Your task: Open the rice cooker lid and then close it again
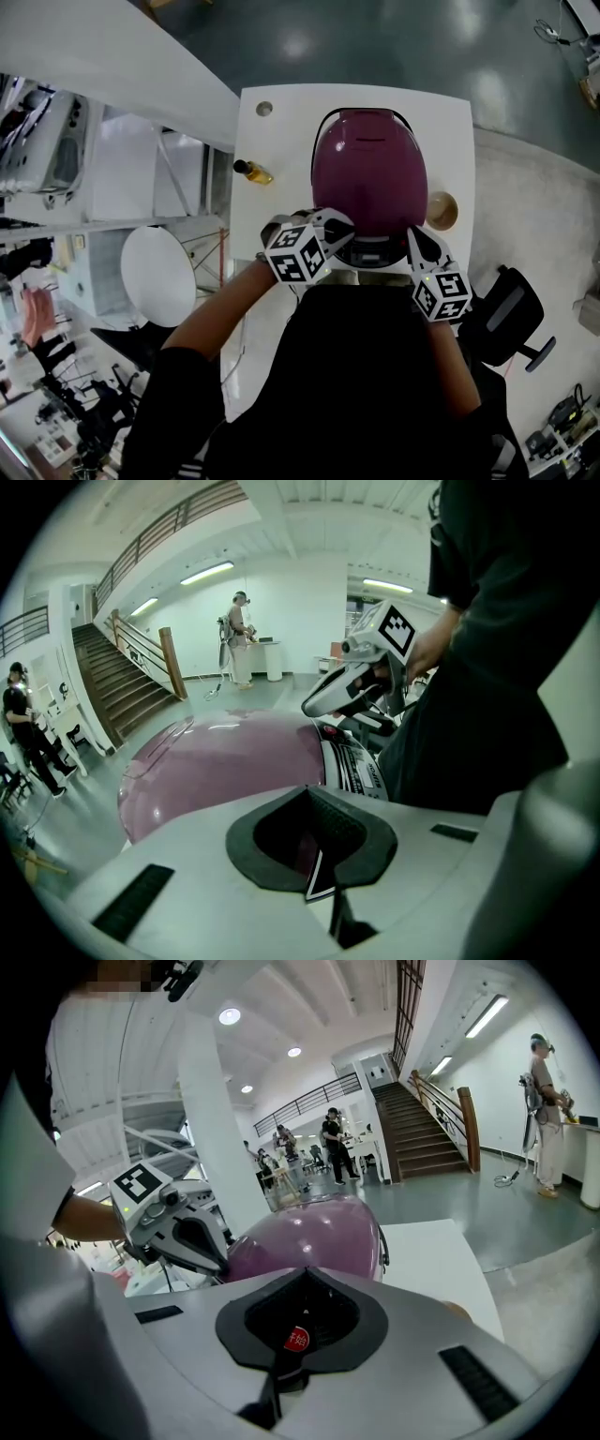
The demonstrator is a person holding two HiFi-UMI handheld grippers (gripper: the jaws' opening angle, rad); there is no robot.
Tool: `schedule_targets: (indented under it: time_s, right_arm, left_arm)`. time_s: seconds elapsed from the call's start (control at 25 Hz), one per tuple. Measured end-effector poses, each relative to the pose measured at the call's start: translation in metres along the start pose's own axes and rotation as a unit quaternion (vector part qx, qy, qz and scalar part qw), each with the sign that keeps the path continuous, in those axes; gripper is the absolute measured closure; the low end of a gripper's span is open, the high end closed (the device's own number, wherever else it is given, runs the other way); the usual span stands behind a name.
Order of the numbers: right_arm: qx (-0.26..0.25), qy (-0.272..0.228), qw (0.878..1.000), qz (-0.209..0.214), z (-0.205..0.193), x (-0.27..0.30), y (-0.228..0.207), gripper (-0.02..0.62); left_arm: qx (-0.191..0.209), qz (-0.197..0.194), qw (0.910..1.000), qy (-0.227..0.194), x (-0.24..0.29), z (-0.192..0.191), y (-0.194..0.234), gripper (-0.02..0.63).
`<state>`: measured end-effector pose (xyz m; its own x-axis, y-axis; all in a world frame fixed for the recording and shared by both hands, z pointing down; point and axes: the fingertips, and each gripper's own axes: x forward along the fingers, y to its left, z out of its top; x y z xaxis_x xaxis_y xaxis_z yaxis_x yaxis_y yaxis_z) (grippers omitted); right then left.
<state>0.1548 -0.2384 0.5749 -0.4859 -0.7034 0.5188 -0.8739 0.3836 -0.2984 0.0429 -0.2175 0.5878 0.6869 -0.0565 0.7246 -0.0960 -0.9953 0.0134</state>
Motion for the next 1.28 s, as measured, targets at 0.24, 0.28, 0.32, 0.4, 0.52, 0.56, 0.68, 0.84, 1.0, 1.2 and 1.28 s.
schedule_targets:
  time_s: [0.24, 0.28, 0.32, 0.4, 0.52, 0.56, 0.68, 0.84, 1.0, 1.2, 1.28]
  right_arm:
    - [-0.006, 0.01, 1.0, 0.01, 0.001, 0.008, 0.0, 0.595]
    - [-0.006, 0.011, 1.0, 0.012, 0.0, 0.009, 0.001, 0.595]
    - [-0.006, 0.014, 1.0, 0.013, -0.001, 0.01, 0.001, 0.595]
    - [-0.01, 0.018, 1.0, 0.014, -0.002, 0.01, 0.001, 0.595]
    - [-0.019, 0.021, 0.999, 0.017, -0.002, 0.011, 0.001, 0.595]
    - [-0.022, 0.022, 0.999, 0.018, -0.002, 0.012, 0.002, 0.595]
    - [-0.032, 0.029, 0.999, 0.019, -0.004, 0.013, 0.002, 0.595]
    - [-0.036, 0.039, 0.998, 0.022, -0.004, 0.014, 0.004, 0.595]
    - [-0.042, 0.04, 0.998, 0.026, -0.005, 0.014, 0.003, 0.595]
    - [-0.049, 0.039, 0.998, 0.02, -0.005, 0.014, 0.002, 0.595]
    - [-0.056, 0.043, 0.997, 0.018, -0.006, 0.014, 0.004, 0.595]
  left_arm:
    - [-0.01, -0.017, 0.9997, 0.011, 0.002, 0.001, 0.001, 0.603]
    - [-0.01, -0.02, 0.9997, 0.012, 0.002, 0.001, 0.001, 0.603]
    - [-0.01, -0.022, 0.9996, 0.013, 0.002, 0.002, 0.0, 0.603]
    - [-0.012, -0.025, 0.9995, 0.018, 0.002, 0.003, -0.001, 0.603]
    - [-0.022, -0.032, 0.9991, 0.019, 0.003, 0.003, -0.001, 0.604]
    - [-0.026, -0.034, 0.9989, 0.018, 0.004, 0.002, 0.0, 0.603]
    - [-0.034, -0.036, 0.9987, 0.012, 0.004, 0.002, -0.001, 0.604]
    - [-0.032, -0.027, 0.9991, 0.008, 0.004, 0.003, -0.002, 0.604]
    - [-0.037, -0.018, 0.9991, 0.007, 0.006, 0.003, -0.002, 0.604]
    - [-0.048, -0.003, 0.9989, 0.003, 0.007, 0.003, -0.001, 0.603]
    - [-0.06, 0.002, 0.9982, -0.003, 0.005, 0.002, -0.001, 0.603]
